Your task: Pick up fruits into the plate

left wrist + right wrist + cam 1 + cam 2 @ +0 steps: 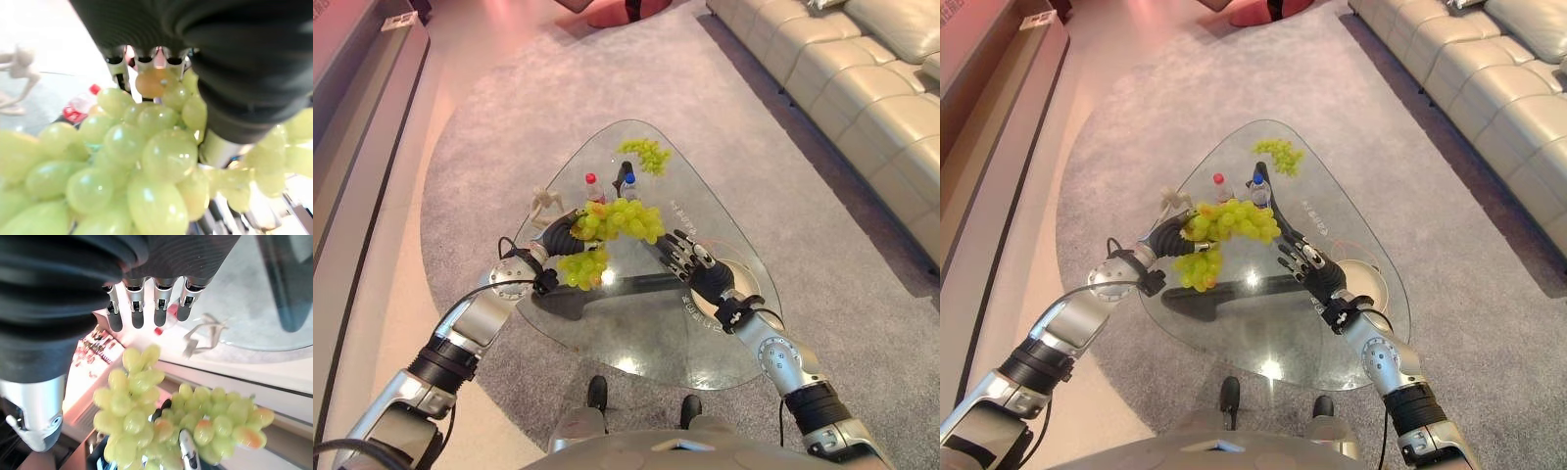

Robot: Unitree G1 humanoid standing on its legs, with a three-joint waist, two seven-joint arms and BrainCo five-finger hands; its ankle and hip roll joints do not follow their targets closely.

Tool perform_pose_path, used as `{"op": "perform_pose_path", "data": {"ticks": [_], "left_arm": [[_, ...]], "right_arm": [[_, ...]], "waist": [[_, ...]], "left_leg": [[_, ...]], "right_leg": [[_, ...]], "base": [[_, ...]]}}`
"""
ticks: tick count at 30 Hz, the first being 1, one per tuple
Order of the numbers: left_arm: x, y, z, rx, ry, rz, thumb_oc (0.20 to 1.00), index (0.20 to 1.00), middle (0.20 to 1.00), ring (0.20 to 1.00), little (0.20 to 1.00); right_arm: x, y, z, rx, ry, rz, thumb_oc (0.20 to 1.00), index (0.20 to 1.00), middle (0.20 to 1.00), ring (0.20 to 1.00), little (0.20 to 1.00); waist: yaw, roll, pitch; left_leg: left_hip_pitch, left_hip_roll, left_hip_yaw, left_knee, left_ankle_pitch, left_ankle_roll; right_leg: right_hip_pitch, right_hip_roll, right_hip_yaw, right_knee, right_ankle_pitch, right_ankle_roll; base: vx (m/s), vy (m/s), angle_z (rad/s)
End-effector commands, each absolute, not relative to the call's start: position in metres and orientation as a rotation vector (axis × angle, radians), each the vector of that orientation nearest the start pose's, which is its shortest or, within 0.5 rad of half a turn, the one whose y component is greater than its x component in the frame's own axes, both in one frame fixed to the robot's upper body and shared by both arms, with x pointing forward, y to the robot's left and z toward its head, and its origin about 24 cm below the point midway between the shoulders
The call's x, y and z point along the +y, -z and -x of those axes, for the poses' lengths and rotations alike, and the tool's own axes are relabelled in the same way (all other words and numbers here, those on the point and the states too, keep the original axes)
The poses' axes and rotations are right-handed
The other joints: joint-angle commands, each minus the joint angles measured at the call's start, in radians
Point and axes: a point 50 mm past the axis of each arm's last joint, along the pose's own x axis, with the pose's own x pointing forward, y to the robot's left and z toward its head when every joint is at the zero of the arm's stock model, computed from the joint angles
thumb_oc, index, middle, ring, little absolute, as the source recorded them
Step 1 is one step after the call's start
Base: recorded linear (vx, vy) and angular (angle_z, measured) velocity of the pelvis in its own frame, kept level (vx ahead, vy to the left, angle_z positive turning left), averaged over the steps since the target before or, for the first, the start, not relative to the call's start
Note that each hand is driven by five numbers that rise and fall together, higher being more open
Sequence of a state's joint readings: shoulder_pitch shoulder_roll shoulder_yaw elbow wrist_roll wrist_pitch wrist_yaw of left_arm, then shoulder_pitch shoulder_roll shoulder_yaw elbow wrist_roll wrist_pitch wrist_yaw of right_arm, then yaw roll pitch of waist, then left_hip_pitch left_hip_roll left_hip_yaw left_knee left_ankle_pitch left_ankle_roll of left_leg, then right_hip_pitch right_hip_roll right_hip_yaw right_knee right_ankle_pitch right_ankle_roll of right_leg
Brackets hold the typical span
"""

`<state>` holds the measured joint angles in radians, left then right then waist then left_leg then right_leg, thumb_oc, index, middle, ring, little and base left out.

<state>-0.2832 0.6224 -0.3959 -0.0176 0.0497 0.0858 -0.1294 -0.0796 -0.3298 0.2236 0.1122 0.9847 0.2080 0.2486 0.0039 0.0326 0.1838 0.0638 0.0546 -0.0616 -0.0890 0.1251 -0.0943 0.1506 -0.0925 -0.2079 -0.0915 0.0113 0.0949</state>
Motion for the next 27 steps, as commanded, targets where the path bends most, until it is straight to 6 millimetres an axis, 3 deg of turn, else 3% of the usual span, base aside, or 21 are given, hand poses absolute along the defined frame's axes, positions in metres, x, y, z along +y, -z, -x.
{"op": "perform_pose_path", "data": {"ticks": [1, 17, 27], "left_arm": [[0.144, -0.110, -0.291, -0.186, 0.491, -0.758, 0.200, 0.200, 0.200, 0.200, 0.200], [0.132, -0.108, -0.286, -0.179, 0.549, -0.850, 0.200, 0.200, 0.200, 0.200, 0.200], [0.127, -0.106, -0.283, -0.144, 0.641, -0.945, 0.200, 0.200, 0.200, 0.200, 0.200]], "right_arm": [[-0.121, -0.044, -0.249, 0.215, -0.549, -0.765, 1.000, 1.000, 1.000, 1.000, 1.000], [-0.091, -0.059, -0.240, 0.242, -0.657, -0.981, 1.000, 1.000, 1.000, 1.000, 1.000], [-0.084, -0.062, -0.236, 0.272, -0.709, -0.942, 1.000, 1.000, 1.000, 1.000, 1.000]], "waist": [[0.016, -0.021, -0.073], [0.028, -0.023, -0.091], [0.030, -0.027, -0.096]], "left_leg": [[0.053, -0.077, 0.049, 0.011, -0.123, 0.063], [0.077, -0.070, 0.061, 0.002, -0.128, 0.061], [0.080, -0.070, 0.066, 0.002, -0.128, 0.062]], "right_leg": [[-0.031, 0.018, 0.031, 0.028, 0.022, 0.013], [-0.005, 0.019, 0.021, 0.006, 0.029, 0.018], [-0.003, 0.018, 0.020, 0.006, 0.029, 0.019]], "base": [[0.00, 0.000, 0.00], [0.00, 0.000, 0.00], [0.00, 0.000, 0.00]]}}
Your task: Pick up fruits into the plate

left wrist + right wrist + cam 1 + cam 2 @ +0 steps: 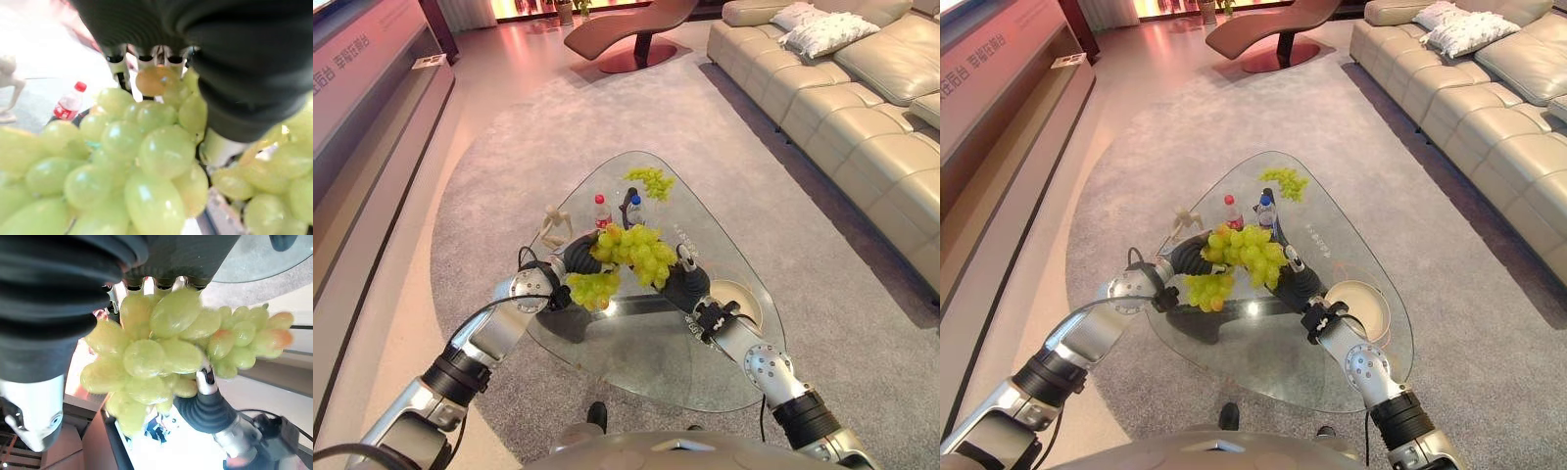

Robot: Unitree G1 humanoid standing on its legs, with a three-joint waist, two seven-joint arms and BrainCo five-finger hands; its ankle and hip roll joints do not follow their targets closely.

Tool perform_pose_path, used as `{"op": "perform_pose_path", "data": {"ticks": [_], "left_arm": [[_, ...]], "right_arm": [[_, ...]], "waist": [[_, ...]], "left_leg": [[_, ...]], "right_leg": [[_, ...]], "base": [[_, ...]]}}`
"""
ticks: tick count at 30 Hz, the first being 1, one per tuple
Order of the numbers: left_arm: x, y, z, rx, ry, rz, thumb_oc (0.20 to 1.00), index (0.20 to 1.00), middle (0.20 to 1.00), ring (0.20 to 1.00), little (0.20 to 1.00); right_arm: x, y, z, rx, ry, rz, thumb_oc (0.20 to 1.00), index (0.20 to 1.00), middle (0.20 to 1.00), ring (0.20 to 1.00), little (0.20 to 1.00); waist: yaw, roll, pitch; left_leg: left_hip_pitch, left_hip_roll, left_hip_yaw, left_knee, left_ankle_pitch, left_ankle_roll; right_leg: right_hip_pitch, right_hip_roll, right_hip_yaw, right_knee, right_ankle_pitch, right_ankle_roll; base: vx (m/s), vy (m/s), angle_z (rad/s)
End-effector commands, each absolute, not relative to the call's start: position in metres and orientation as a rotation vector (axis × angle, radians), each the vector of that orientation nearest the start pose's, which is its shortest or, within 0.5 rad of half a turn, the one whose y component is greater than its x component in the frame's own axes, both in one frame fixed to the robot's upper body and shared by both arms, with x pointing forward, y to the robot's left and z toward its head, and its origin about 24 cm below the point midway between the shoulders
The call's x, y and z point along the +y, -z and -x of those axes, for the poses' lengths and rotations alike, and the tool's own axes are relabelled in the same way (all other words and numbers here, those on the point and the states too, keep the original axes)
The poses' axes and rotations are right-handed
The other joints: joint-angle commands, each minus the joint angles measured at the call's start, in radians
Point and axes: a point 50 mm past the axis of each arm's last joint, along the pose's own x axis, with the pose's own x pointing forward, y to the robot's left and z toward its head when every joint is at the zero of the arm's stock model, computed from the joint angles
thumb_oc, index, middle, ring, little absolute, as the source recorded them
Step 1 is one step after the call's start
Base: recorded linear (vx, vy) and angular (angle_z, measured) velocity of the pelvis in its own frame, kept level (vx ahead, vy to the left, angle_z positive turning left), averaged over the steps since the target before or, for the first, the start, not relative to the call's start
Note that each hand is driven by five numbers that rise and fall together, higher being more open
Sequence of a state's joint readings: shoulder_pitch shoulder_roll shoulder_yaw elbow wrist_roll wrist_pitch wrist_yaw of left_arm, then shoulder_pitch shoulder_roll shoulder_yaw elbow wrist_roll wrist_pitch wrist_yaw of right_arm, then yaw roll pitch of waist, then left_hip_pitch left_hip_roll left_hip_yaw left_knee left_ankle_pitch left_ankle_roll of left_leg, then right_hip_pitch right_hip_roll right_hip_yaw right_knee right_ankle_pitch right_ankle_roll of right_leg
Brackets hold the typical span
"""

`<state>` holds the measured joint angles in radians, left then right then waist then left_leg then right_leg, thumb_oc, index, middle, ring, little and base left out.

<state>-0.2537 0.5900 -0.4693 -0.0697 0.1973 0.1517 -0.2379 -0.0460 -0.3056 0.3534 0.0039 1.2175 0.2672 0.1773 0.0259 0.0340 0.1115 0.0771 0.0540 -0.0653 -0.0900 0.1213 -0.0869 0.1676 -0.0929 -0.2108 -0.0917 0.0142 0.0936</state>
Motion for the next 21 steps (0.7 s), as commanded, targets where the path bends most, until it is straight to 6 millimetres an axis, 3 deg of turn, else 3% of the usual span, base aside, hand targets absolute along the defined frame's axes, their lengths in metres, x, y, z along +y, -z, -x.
{"op": "perform_pose_path", "data": {"ticks": [1, 13, 14, 21], "left_arm": [[0.126, -0.106, -0.283, -0.143, 0.650, -0.954, 0.200, 0.200, 0.200, 0.200, 0.200], [0.125, -0.106, -0.282, -0.103, 0.720, -1.085, 0.200, 0.200, 0.200, 0.200, 0.200], [0.134, -0.111, -0.285, -0.080, 0.688, -1.130, 0.200, 0.200, 0.200, 0.200, 0.200], [0.148, -0.122, -0.290, -0.079, 0.648, -1.186, 0.200, 0.200, 0.200, 0.200, 0.200]], "right_arm": [[-0.084, -0.062, -0.237, 0.274, -0.708, -0.935, 1.000, 1.000, 1.000, 1.000, 1.000], [-0.098, -0.066, -0.248, 0.228, -0.634, -0.629, 1.000, 1.000, 1.000, 1.000, 1.000], [-0.119, -0.072, -0.257, 0.170, -0.543, -0.350, 1.000, 1.000, 1.000, 1.000, 1.000], [-0.137, -0.080, -0.266, 0.168, -0.516, -0.113, 1.000, 1.000, 1.000, 1.000, 1.000]], "waist": [[0.008, -0.028, -0.023], [0.000, -0.031, -0.023], [-0.009, -0.031, -0.022], [-0.007, -0.033, -0.011]], "left_leg": [[0.067, -0.070, 0.070, 0.003, -0.124, 0.054], [0.073, -0.073, 0.076, 0.003, -0.131, 0.057], [0.069, -0.073, 0.081, 0.003, -0.122, 0.058], [0.073, -0.073, 0.080, 0.003, -0.123, 0.057]], "right_leg": [[-0.019, 0.018, 0.023, 0.006, 0.026, 0.021], [-0.021, 0.019, 0.038, 0.008, 0.025, 0.024], [-0.028, 0.017, 0.048, 0.008, 0.035, 0.024], [-0.024, 0.016, 0.053, 0.009, 0.036, 0.023]], "base": [[0.00, 0.000, 0.00], [0.01, 0.000, 0.00], [-0.02, 0.009, -0.03], [0.00, 0.002, -0.02]]}}
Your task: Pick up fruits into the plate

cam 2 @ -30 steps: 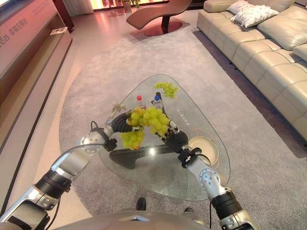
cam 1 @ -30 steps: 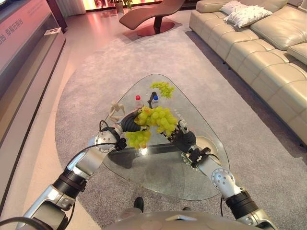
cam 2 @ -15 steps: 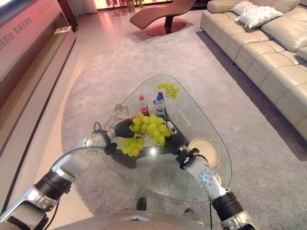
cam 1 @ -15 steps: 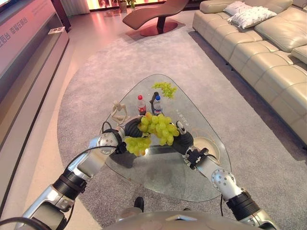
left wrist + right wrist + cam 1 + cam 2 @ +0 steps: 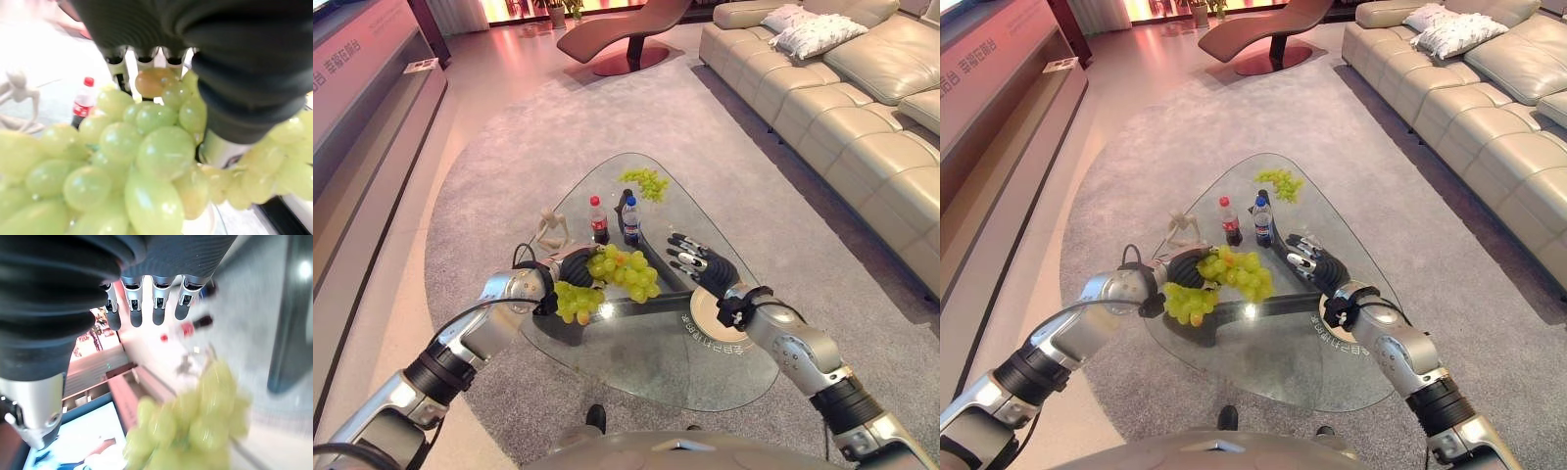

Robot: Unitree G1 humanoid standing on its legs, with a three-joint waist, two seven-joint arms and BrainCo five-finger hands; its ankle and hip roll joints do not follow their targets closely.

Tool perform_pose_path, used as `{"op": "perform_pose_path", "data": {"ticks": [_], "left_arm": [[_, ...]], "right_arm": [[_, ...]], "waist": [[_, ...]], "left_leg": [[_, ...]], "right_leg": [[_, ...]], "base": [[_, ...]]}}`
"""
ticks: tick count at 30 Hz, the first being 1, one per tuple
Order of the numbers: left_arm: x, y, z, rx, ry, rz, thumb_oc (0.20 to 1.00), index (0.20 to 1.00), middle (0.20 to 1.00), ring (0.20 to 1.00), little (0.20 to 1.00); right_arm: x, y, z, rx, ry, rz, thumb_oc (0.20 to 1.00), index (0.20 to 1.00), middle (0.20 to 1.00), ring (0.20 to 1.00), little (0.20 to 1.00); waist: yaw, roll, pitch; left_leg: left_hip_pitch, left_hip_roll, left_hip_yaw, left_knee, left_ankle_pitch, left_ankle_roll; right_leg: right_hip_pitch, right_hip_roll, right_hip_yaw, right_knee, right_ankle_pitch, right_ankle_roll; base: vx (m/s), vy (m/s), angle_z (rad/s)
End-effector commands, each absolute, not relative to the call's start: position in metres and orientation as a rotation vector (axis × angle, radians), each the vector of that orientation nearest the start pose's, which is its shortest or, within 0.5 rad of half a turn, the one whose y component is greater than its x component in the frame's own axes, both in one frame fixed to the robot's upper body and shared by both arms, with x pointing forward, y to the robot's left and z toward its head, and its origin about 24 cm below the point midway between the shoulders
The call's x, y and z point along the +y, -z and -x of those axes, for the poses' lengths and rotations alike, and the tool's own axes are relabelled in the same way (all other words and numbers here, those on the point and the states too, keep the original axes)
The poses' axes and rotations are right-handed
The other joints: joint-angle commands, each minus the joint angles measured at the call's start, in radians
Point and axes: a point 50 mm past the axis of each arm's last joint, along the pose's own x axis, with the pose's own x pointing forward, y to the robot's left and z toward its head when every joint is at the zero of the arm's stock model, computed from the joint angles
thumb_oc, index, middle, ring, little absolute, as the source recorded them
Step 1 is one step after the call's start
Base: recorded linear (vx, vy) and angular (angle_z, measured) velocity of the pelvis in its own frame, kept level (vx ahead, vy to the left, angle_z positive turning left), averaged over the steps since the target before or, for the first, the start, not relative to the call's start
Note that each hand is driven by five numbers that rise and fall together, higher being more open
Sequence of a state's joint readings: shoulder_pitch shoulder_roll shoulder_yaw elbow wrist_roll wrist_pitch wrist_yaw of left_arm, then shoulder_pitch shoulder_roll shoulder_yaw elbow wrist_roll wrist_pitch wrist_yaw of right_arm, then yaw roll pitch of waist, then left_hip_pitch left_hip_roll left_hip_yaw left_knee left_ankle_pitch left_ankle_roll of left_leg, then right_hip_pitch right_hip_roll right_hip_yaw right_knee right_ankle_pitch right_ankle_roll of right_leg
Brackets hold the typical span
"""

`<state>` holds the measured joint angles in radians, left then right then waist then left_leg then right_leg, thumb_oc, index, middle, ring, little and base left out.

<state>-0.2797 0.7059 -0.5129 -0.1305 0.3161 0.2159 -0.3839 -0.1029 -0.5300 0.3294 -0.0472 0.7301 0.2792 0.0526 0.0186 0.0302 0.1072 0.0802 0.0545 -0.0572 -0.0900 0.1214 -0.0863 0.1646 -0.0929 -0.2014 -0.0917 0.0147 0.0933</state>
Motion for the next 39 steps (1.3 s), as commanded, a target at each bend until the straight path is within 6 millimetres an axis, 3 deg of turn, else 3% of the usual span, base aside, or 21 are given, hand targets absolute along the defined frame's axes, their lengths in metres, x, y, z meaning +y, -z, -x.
{"op": "perform_pose_path", "data": {"ticks": [1, 11, 22, 39], "left_arm": [[0.149, -0.123, -0.291, -0.080, 0.647, -1.193, 0.200, 0.200, 0.200, 0.200, 0.200], [0.155, -0.129, -0.292, -0.088, 0.643, -1.243, 0.200, 0.200, 0.200, 0.200, 0.200], [0.144, -0.144, -0.291, -0.160, 0.712, -1.312, 0.200, 0.200, 0.200, 0.200, 0.200], [0.127, -0.167, -0.294, -0.295, 0.754, -1.422, 0.200, 0.200, 0.200, 0.200, 0.200]], "right_arm": [[-0.139, -0.080, -0.267, 0.170, -0.514, -0.101, 1.000, 1.000, 1.000, 1.000, 1.000], [-0.149, -0.078, -0.268, 0.202, -0.531, 0.010, 1.000, 1.000, 1.000, 1.000, 1.000], [-0.149, -0.086, -0.271, 0.200, -0.623, 0.127, 1.000, 1.000, 1.000, 1.000, 1.000], [-0.109, -0.103, -0.262, 0.178, -0.914, -0.123, 1.000, 1.000, 1.000, 1.000, 1.000]], "waist": [[0.001, -0.029, -0.005], [0.000, -0.034, -0.005], [-0.002, -0.036, -0.007], [0.001, -0.037, -0.018]], "left_leg": [[0.071, -0.074, 0.071, 0.003, -0.124, 0.056], [0.077, -0.073, 0.066, 0.003, -0.129, 0.056], [0.080, -0.073, 0.065, 0.004, -0.131, 0.054], [0.076, -0.074, 0.066, 0.004, -0.129, 0.050]], "right_leg": [[-0.021, 0.016, 0.043, 0.010, 0.035, 0.023], [-0.015, 0.017, 0.048, 0.012, 0.031, 0.023], [-0.010, 0.018, 0.051, 0.010, 0.029, 0.022], [-0.010, 0.020, 0.048, 0.004, 0.028, 0.022]], "base": [[0.00, 0.000, 0.00], [0.00, 0.000, 0.00], [0.00, 0.000, 0.00], [0.00, 0.000, 0.00]]}}
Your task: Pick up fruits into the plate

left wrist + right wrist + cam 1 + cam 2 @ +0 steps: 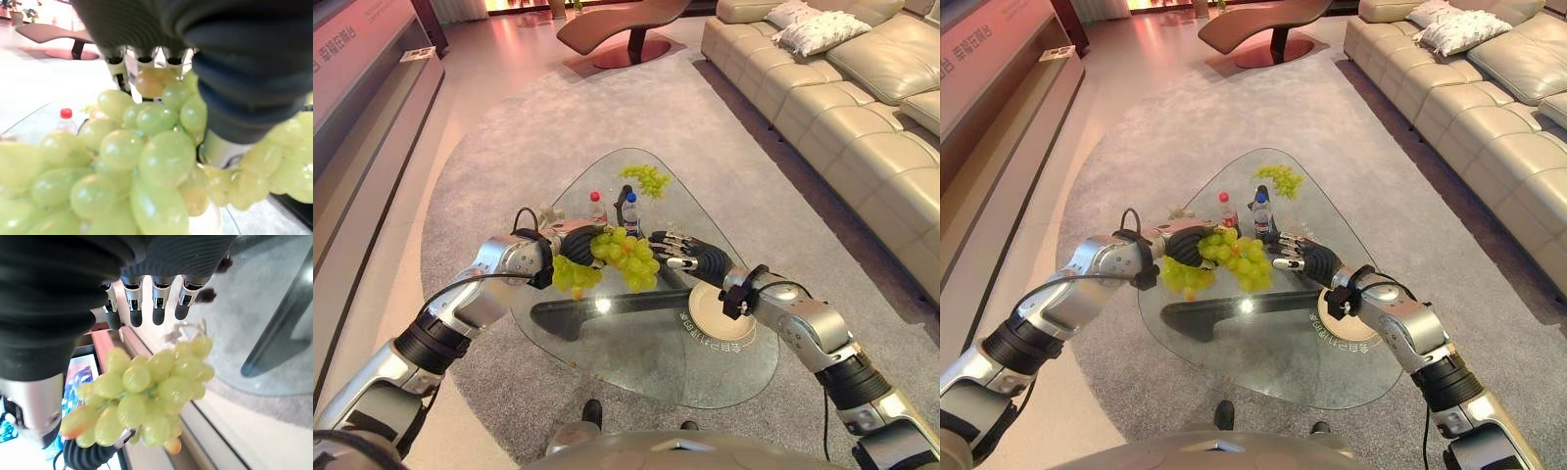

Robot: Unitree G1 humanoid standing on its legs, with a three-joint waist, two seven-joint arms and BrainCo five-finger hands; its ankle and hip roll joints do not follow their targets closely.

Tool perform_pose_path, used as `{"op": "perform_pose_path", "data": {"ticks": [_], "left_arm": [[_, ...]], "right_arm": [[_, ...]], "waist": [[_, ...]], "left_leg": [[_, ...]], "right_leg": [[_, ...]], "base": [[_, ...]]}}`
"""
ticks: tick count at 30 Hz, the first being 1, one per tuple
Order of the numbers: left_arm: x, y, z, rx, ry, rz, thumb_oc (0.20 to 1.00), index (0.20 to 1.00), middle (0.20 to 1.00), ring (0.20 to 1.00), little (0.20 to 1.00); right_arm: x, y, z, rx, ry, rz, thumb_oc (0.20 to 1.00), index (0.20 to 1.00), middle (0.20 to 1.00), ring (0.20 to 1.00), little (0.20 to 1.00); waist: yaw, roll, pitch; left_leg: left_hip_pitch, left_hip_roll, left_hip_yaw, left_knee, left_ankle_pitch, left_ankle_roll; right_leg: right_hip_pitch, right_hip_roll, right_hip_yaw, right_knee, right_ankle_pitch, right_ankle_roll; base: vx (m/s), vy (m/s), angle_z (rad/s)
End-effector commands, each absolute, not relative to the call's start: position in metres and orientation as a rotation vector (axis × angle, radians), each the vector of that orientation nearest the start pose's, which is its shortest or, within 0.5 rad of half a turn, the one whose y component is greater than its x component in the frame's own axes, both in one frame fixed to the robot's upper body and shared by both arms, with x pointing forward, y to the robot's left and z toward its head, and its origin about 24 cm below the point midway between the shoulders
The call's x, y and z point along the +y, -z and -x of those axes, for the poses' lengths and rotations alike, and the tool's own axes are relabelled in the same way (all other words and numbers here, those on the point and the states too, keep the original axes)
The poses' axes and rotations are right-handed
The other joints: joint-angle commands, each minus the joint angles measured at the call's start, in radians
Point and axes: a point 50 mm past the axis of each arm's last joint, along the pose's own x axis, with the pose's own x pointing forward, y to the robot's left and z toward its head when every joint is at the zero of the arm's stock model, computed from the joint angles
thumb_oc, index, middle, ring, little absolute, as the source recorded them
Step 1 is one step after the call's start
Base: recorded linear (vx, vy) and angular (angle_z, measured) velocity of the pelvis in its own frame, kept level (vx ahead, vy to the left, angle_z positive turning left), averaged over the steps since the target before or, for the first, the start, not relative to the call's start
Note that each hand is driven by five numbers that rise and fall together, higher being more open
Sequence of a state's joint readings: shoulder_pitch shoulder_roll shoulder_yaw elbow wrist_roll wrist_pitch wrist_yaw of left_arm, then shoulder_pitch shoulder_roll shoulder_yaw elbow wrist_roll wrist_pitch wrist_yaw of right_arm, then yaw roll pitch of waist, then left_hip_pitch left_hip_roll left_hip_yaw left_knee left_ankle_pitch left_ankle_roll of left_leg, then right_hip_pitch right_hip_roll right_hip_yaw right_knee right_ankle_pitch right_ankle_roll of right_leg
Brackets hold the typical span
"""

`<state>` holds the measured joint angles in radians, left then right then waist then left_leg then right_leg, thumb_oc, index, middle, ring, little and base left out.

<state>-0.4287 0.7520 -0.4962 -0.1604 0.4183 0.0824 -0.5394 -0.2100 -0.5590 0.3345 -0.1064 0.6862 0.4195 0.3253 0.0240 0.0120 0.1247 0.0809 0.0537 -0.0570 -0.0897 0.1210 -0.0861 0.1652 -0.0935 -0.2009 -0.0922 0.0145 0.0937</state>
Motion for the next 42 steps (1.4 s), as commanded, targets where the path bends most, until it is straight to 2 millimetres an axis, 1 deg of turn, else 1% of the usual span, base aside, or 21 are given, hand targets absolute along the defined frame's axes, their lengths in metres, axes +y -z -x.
{"op": "perform_pose_path", "data": {"ticks": [1, 3, 6, 9, 20, 26, 30, 34, 37, 42], "left_arm": [[0.127, -0.168, -0.294, -0.300, 0.753, -1.425, 0.200, 0.200, 0.200, 0.200, 0.200], [0.125, -0.170, -0.294, -0.313, 0.753, -1.436, 0.200, 0.200, 0.200, 0.200, 0.200], [0.123, -0.172, -0.295, -0.321, 0.752, -1.444, 0.200, 0.200, 0.200, 0.200, 0.200], [0.119, -0.173, -0.295, -0.333, 0.761, -1.457, 0.200, 0.200, 0.200, 0.200, 0.200], [0.107, -0.174, -0.297, -0.333, 0.798, -1.520, 0.200, 0.200, 0.200, 0.200, 0.200], [0.106, -0.174, -0.300, -0.307, 0.792, -1.555, 0.200, 0.200, 0.200, 0.200, 0.200], [0.110, -0.171, -0.303, -0.276, 0.767, -1.563, 0.200, 0.200, 0.200, 0.200, 0.200], [0.114, -0.171, -0.304, -0.267, 0.749, -1.562, 0.200, 0.200, 0.200, 0.200, 0.200], [0.115, -0.170, -0.304, -0.262, 0.740, -1.571, 0.200, 0.200, 0.200, 0.200, 0.200], [0.114, -0.172, -0.306, -0.264, 0.722, -1.591, 0.200, 0.200, 0.200, 0.200, 0.200]], "right_arm": [[-0.108, -0.102, -0.261, 0.181, -0.922, -0.131, 1.000, 1.000, 1.000, 1.000, 1.000], [-0.102, -0.102, -0.259, 0.192, -0.946, -0.167, 1.000, 1.000, 1.000, 1.000, 1.000], [-0.098, -0.102, -0.258, 0.201, -0.960, -0.197, 1.000, 1.000, 1.000, 1.000, 1.000], [-0.088, -0.102, -0.253, 0.216, -1.001, -0.251, 1.000, 1.000, 1.000, 1.000, 1.000], [-0.069, -0.104, -0.250, 0.244, -1.079, -0.245, 1.000, 1.000, 1.000, 1.000, 1.000], [-0.062, -0.105, -0.248, 0.251, -1.111, -0.235, 1.000, 1.000, 1.000, 1.000, 1.000], [-0.061, -0.104, -0.246, 0.264, -1.115, -0.217, 1.000, 1.000, 1.000, 1.000, 1.000], [-0.064, -0.101, -0.247, 0.274, -1.093, -0.197, 1.000, 1.000, 1.000, 1.000, 1.000], [-0.066, -0.097, -0.249, 0.288, -1.063, -0.170, 1.000, 1.000, 1.000, 1.000, 1.000], [-0.065, -0.095, -0.249, 0.310, -1.061, -0.156, 1.000, 1.000, 1.000, 1.000, 1.000]], "waist": [[-0.004, -0.018, -0.036], [-0.004, -0.017, -0.038], [-0.004, -0.017, -0.039], [-0.004, -0.015, -0.041], [-0.006, -0.016, -0.043], [-0.007, -0.018, -0.041], [-0.007, -0.019, -0.039], [-0.006, -0.019, -0.040], [-0.007, -0.020, -0.041], [-0.007, -0.020, -0.036]], "left_leg": [[0.075, -0.073, 0.066, 0.003, -0.129, 0.050], [0.075, -0.073, 0.067, 0.003, -0.128, 0.049], [0.075, -0.072, 0.068, 0.003, -0.128, 0.049], [0.075, -0.074, 0.070, 0.004, -0.129, 0.050], [0.077, -0.076, 0.070, 0.005, -0.131, 0.053], [0.077, -0.079, 0.063, 0.005, -0.131, 0.056], [0.079, -0.080, 0.057, 0.005, -0.131, 0.057], [0.081, -0.080, 0.056, 0.005, -0.131, 0.058], [0.082, -0.080, 0.053, 0.006, -0.131, 0.058], [0.081, -0.082, 0.048, 0.009, -0.132, 0.060]], "right_leg": [[-0.011, 0.021, 0.048, 0.005, 0.028, 0.022], [-0.011, 0.021, 0.046, 0.005, 0.027, 0.022], [-0.011, 0.021, 0.047, 0.005, 0.026, 0.022], [-0.010, 0.022, 0.049, 0.005, 0.025, 0.021], [-0.009, 0.026, 0.058, 0.006, 0.021, 0.018], [-0.010, 0.030, 0.065, 0.014, 0.015, 0.015], [-0.008, 0.032, 0.068, 0.017, 0.012, 0.013], [-0.006, 0.033, 0.069, 0.017, 0.011, 0.012], [-0.005, 0.035, 0.072, 0.017, 0.010, 0.011], [-0.004, 0.037, 0.079, 0.019, 0.008, 0.008]], "base": [[0.00, 0.000, 0.00], [0.00, 0.000, 0.00], [0.00, 0.000, 0.00], [0.00, 0.000, 0.00], [0.00, 0.000, 0.00], [0.00, 0.000, 0.00], [0.00, 0.000, 0.00], [0.00, 0.000, 0.00], [0.00, 0.000, 0.00], [0.00, -0.004, -0.03]]}}
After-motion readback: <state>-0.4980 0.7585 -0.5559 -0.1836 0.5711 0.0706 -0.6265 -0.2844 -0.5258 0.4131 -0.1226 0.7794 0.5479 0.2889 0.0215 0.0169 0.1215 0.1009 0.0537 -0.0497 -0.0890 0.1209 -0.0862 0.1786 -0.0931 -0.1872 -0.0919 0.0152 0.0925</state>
